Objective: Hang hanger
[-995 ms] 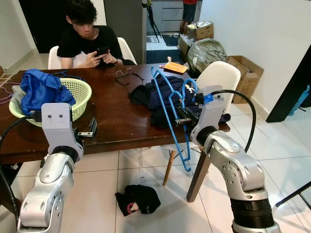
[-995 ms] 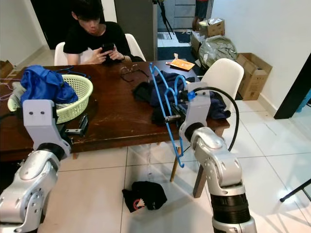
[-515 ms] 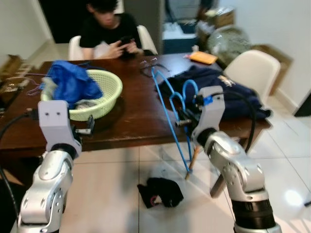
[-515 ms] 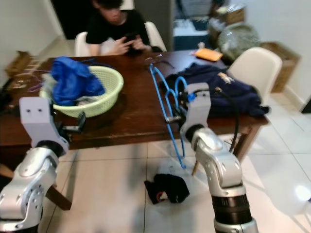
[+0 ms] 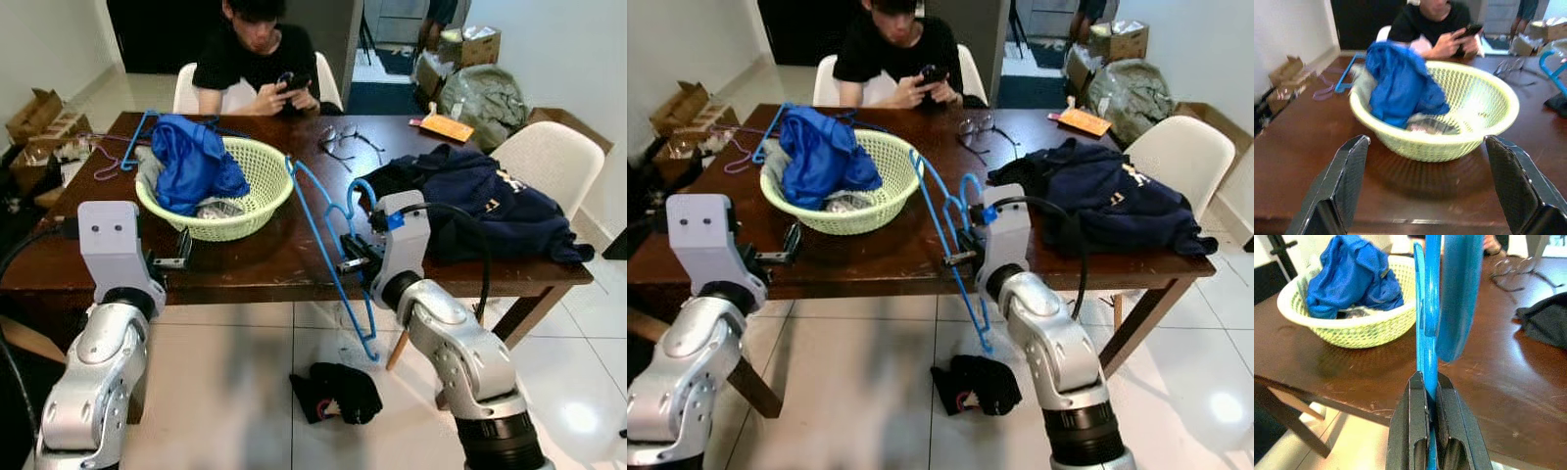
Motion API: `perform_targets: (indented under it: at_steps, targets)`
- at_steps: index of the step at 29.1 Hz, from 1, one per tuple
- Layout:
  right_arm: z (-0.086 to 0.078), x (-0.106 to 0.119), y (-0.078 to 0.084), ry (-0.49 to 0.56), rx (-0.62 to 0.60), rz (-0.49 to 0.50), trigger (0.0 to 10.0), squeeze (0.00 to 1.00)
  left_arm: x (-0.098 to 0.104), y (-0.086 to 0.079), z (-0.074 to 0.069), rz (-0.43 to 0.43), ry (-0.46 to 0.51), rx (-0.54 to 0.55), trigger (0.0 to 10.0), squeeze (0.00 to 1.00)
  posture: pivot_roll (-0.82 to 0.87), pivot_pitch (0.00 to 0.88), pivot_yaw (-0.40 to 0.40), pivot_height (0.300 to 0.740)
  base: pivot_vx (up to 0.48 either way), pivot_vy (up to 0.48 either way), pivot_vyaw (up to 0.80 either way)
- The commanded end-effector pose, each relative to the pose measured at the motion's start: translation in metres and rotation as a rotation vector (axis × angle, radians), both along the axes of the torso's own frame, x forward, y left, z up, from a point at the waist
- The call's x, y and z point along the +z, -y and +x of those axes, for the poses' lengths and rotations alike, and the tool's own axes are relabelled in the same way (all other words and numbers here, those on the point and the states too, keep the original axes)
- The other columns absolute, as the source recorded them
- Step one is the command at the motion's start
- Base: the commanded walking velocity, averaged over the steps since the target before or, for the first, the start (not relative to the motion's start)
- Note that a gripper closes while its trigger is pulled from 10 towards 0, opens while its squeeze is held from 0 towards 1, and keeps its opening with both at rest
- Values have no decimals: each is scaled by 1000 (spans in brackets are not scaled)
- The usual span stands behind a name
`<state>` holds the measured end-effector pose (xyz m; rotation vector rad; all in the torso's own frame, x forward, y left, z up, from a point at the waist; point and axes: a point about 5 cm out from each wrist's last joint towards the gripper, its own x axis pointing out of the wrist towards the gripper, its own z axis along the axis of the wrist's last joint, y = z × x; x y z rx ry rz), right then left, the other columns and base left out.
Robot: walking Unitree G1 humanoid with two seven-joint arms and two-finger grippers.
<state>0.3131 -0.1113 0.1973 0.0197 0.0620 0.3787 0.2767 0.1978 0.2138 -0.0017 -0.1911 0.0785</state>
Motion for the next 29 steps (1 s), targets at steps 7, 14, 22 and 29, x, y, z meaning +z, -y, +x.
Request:
perform_targets:
  at_steps: [7, 14, 22, 29]
  targets:
    - [1, 10, 3, 58, -10, 45, 10000, 0, 32, 8, 1, 30, 119, -51, 10000, 0, 92, 38, -16, 735, 424, 0, 0]
    - [0, 16, 1, 84, 4, 81, 10000, 0, 34, 7, 3, 24, 127, -49, 10000, 0, 87, 41, -13, 735, 435, 0, 0]
    - [2, 22, 2, 105, -3, 120, 10000, 0, 36, 11, 5, 17, 132, -65, 10000, 0, 87, 41, -12, 735, 437, 0, 0]
    - [2, 23, 2, 110, -3, 133, 10000, 0, 36, 11, 6, 14, 124, -69, 10000, 0, 87, 41, -12, 735, 439, 0, -229]
